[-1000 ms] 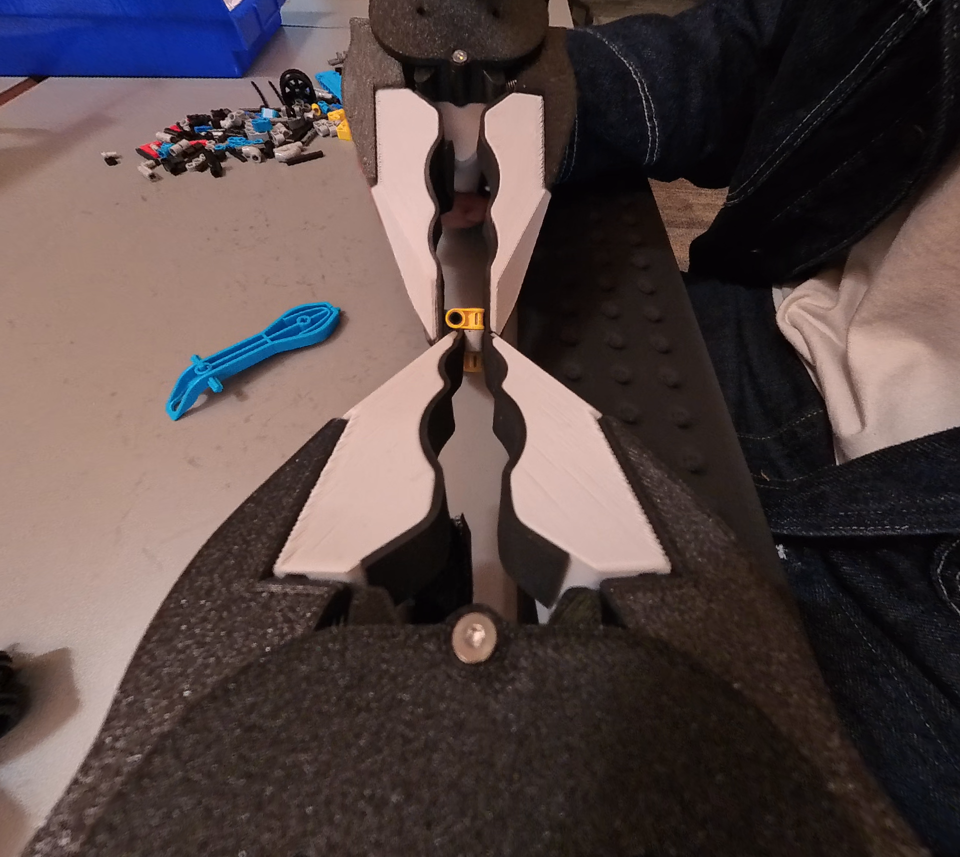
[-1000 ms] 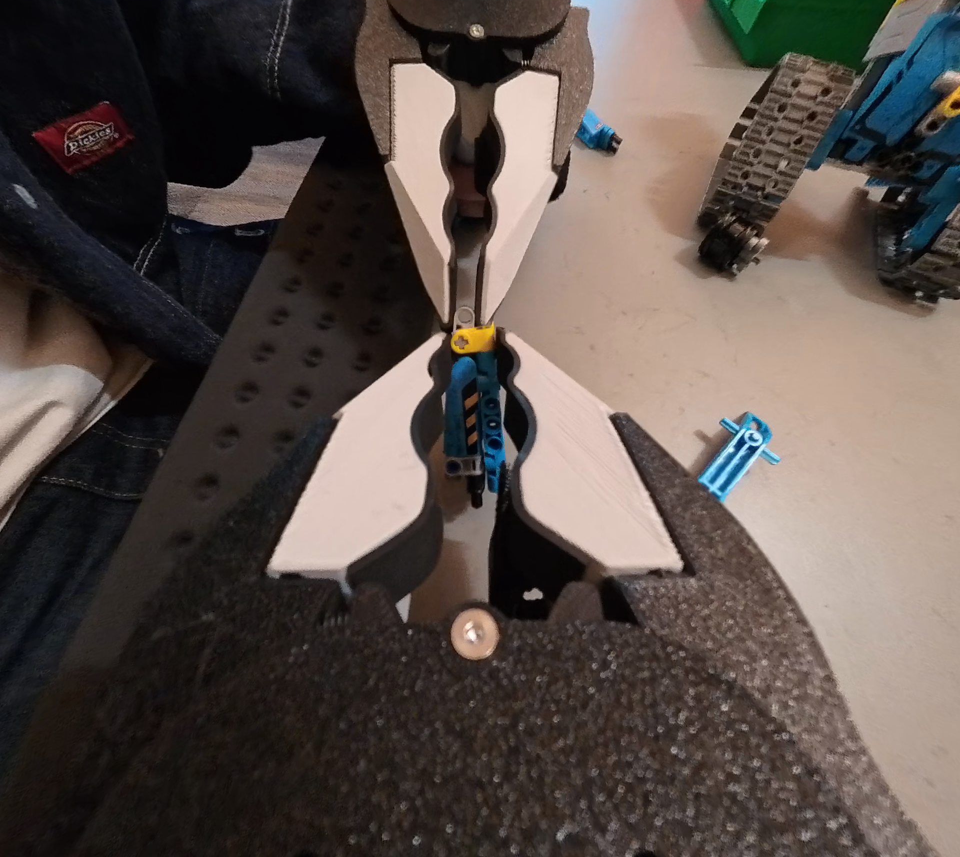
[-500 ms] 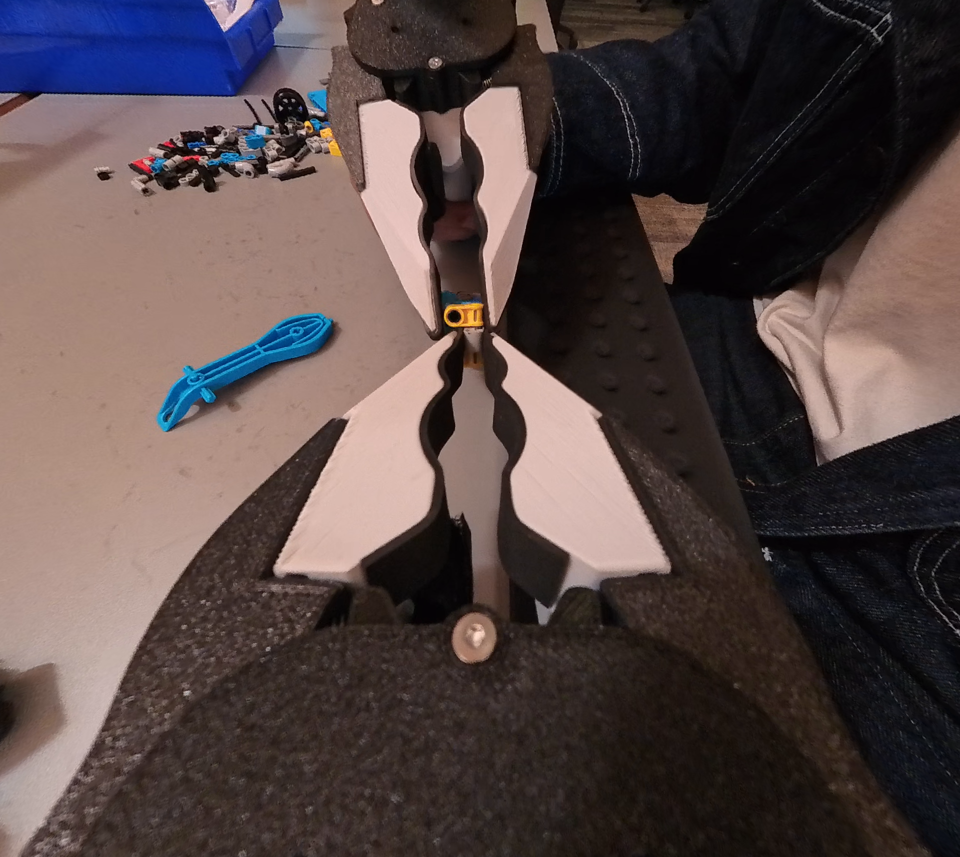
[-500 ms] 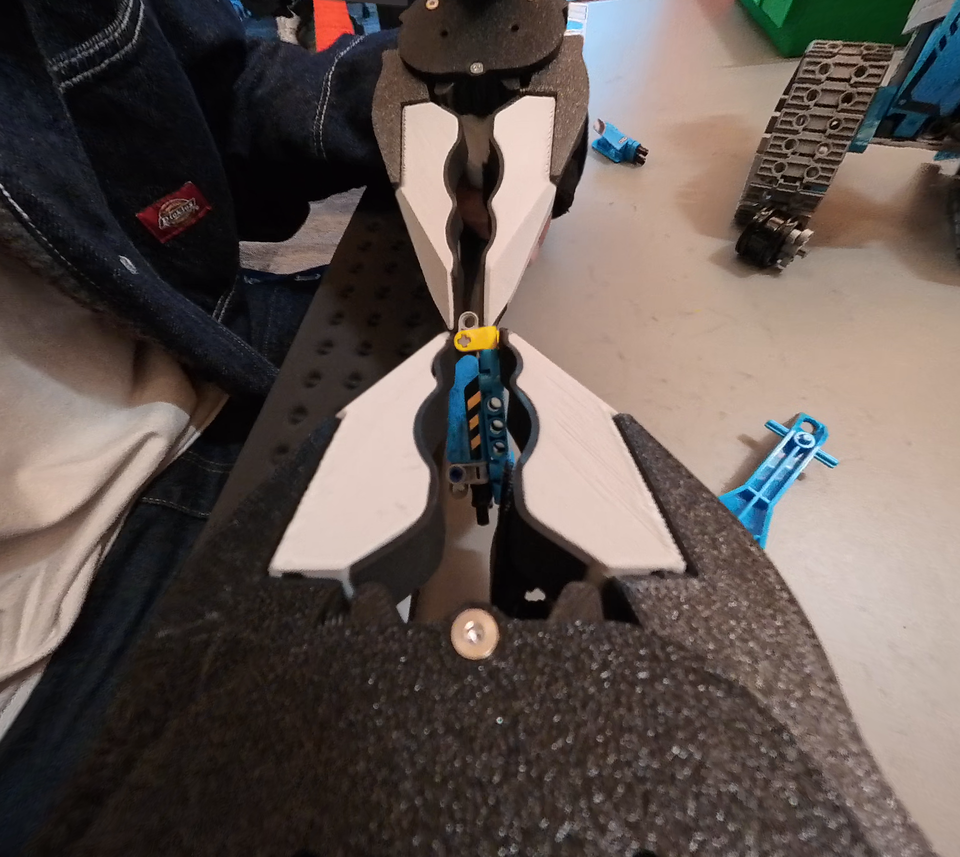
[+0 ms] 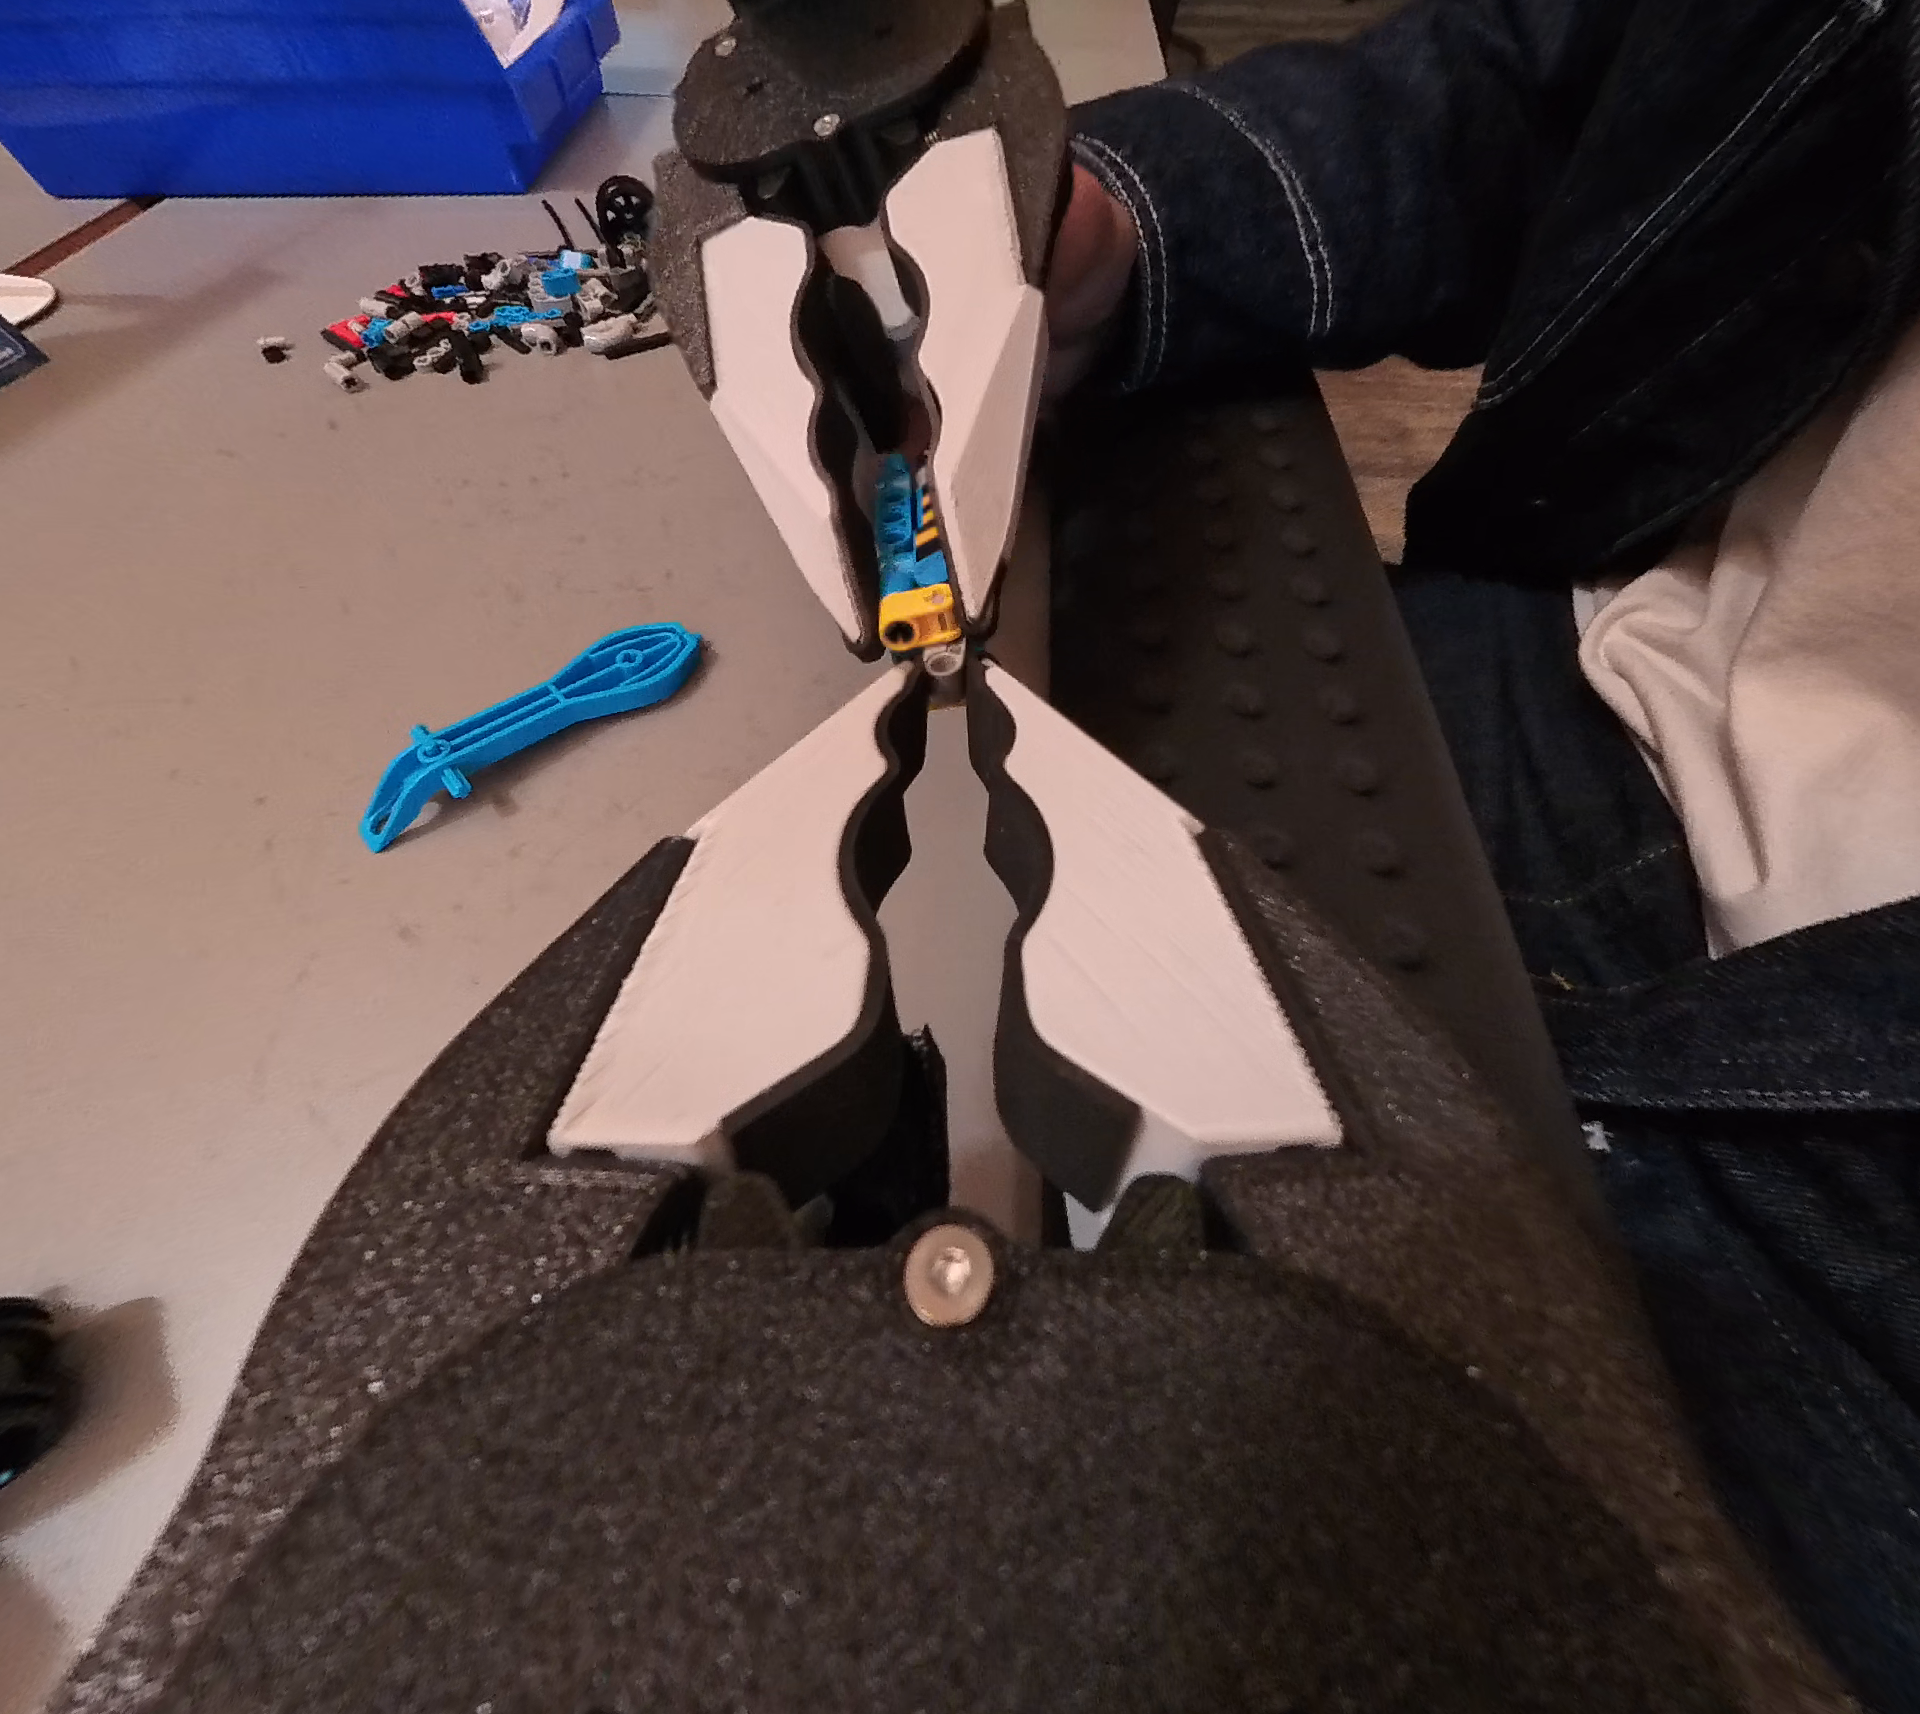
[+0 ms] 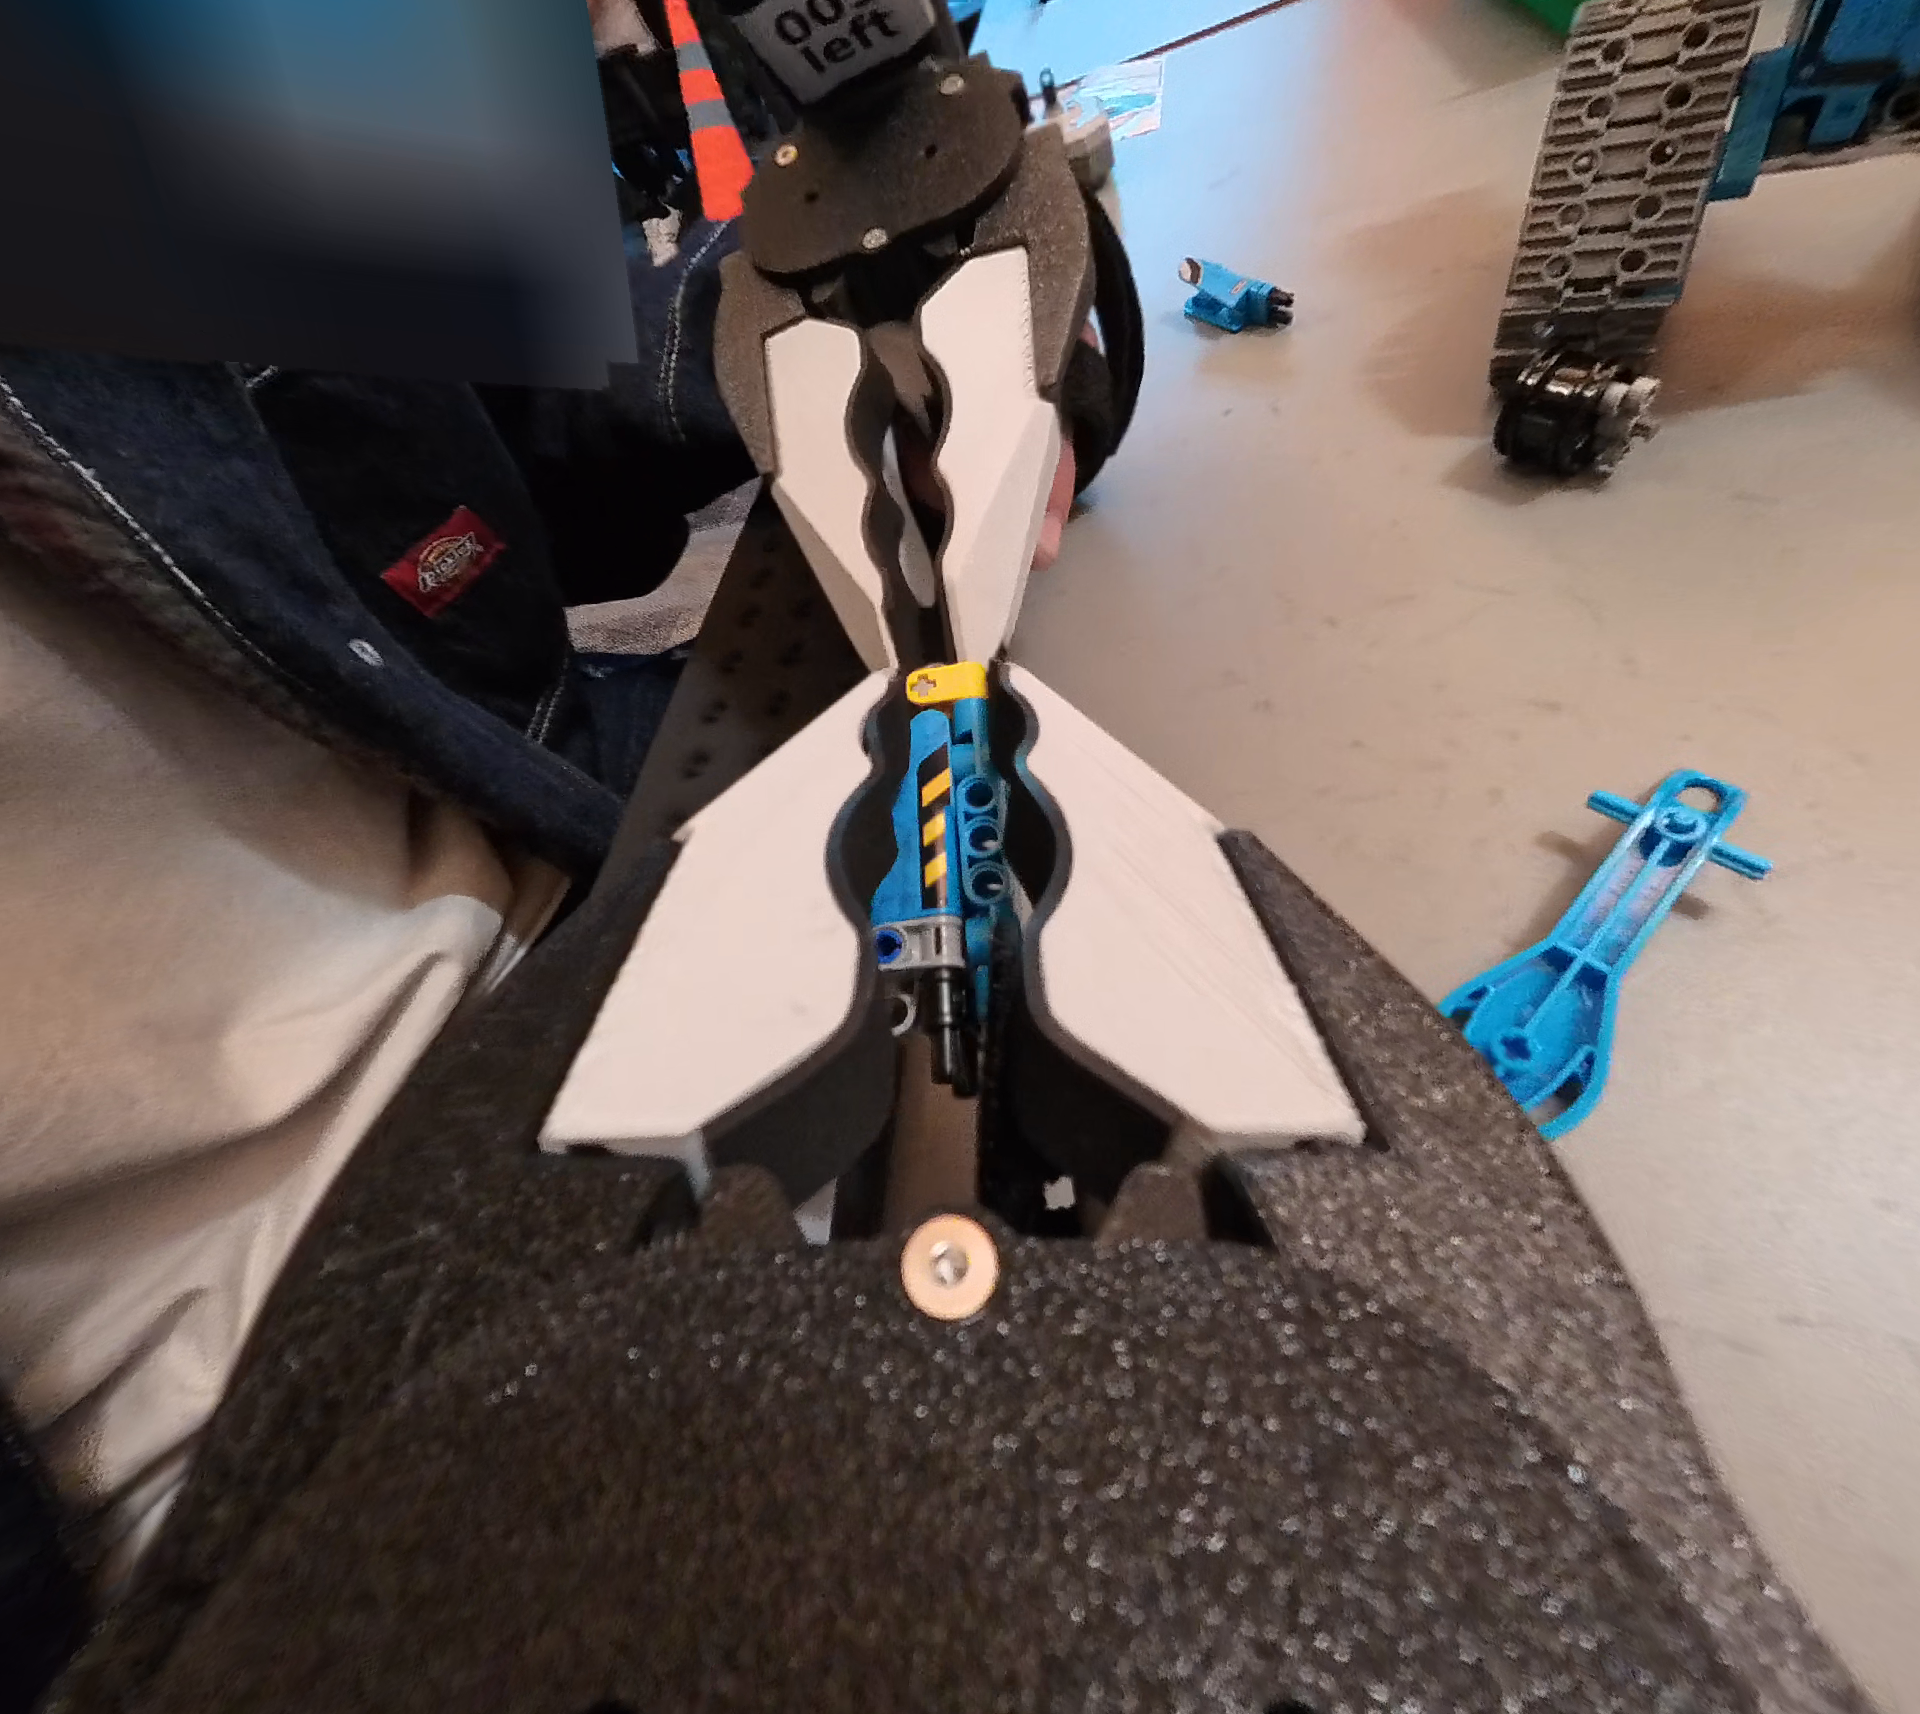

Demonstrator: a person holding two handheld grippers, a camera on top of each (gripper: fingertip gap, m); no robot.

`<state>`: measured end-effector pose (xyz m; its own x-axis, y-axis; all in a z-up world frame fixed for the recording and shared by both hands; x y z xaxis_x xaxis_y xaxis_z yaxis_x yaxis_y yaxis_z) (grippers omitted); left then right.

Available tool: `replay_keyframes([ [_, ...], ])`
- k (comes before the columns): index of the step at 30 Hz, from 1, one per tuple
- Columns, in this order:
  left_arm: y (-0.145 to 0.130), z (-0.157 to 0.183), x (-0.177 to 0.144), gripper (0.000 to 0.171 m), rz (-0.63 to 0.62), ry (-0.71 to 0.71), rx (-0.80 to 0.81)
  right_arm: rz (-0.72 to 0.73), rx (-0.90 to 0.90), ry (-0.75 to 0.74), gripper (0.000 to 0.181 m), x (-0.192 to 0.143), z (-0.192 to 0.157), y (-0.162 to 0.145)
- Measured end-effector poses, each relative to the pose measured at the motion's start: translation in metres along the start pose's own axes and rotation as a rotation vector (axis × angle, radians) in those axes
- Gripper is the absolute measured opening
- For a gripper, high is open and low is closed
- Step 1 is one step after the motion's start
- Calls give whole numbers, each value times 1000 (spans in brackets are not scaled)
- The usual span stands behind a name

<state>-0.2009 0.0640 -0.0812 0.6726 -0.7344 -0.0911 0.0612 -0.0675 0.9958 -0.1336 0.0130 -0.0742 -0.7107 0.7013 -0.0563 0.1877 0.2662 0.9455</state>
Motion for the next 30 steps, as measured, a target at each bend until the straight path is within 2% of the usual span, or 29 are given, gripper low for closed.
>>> replay_keyframes([
  [8, -4, 0, 3, 6, -35, 0, -1, -14, -24, -2, 12, 1, 1, -3],
  [15, -6, -7, 1, 6, -49, 7, -88, -104, -232, -58, 14, -1, 4, -8],
  [18, -7, -7, 1, 6, -64, 15, -69, -145, -293, -91, 14, -2, 3, -12],
  [23, -7, -7, 1, 6, -61, 16, -69, -140, -231, -94, 12, -1, 3, -10],
  [26, 0, -7, -2, 6, 10, 8, -90, -33, -160, -69, 12, -3, 2, 3],
  [30, -6, -7, 1, 6, -43, 17, -69, -54, -125, -67, 11, -3, 5, -3],
])
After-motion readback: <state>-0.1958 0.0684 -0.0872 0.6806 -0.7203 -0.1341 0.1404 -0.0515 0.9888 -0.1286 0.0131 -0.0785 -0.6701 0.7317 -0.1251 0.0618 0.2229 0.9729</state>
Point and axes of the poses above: each gripper's, where its closed fingertips meet, x out along the fingers, y out of its top, z = x × y across the jaws, the point moved 5 cm from there along -x, back along the fingers, and after that the axes turned 15 degrees about z, right-handed, at the moved point
